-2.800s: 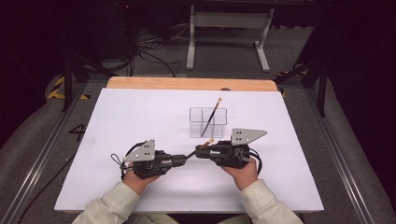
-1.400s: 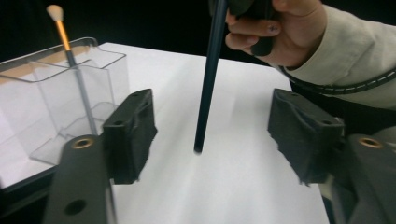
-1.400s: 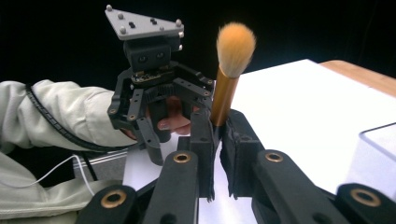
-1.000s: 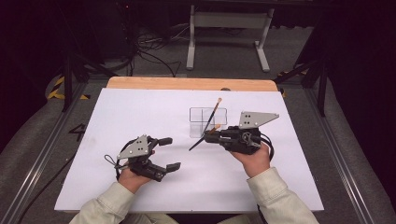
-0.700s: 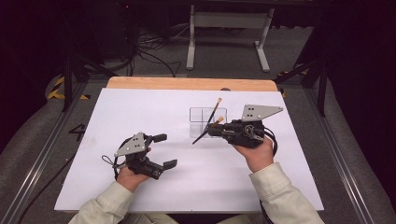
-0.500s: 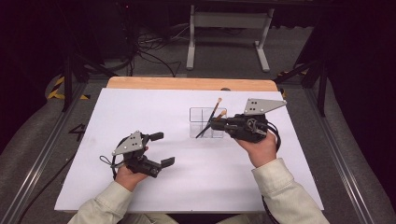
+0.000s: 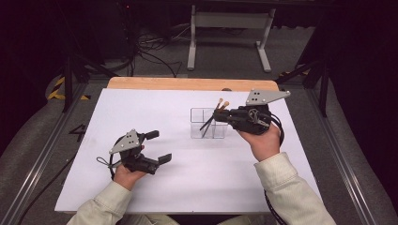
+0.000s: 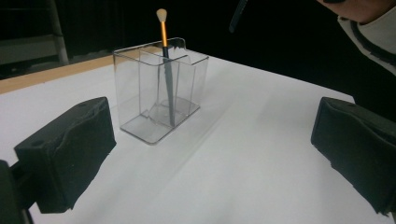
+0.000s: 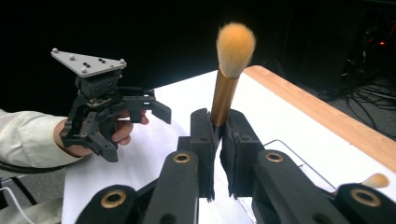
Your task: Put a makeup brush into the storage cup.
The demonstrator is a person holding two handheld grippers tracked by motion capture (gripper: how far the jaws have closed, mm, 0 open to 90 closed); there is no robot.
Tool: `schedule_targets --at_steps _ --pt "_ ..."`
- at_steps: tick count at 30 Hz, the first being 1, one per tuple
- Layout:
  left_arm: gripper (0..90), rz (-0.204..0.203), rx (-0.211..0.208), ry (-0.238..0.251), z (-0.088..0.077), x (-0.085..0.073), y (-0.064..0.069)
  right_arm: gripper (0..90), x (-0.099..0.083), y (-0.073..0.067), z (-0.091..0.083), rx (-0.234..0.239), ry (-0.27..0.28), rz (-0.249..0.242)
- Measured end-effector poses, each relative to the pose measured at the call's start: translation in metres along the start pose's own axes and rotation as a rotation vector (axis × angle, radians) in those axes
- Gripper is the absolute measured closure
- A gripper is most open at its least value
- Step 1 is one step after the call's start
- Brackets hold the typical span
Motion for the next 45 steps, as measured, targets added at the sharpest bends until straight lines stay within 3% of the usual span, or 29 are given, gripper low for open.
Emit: schedule_targets --at_steps 14,28,45 --pt "0.4 0.0 0.036 0.009 -0.006 0.0 -0.007 83.1 0.013 0.017 0.004 -0.08 -0.047 0.006" --pt "0.3 -0.005 0.029 0.009 -0.006 -0.001 -0.006 83.1 0.018 0.034 0.012 -0.15 -0.102 0.005" --pt "0.3 0.006 0.02 0.009 -0.006 -0.001 -0.005 83.1 0.018 0.052 0.026 -0.183 -0.151 0.023"
Point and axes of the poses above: each handheld gripper's, and its own axes: z roughly forward along the jaws, x roughly out of its top, y roughly to its right, the point moved 5 cm from there along z, roughly forward along the jaws, and after that the axes turned 4 degrees about y, right-handed, at the moved point
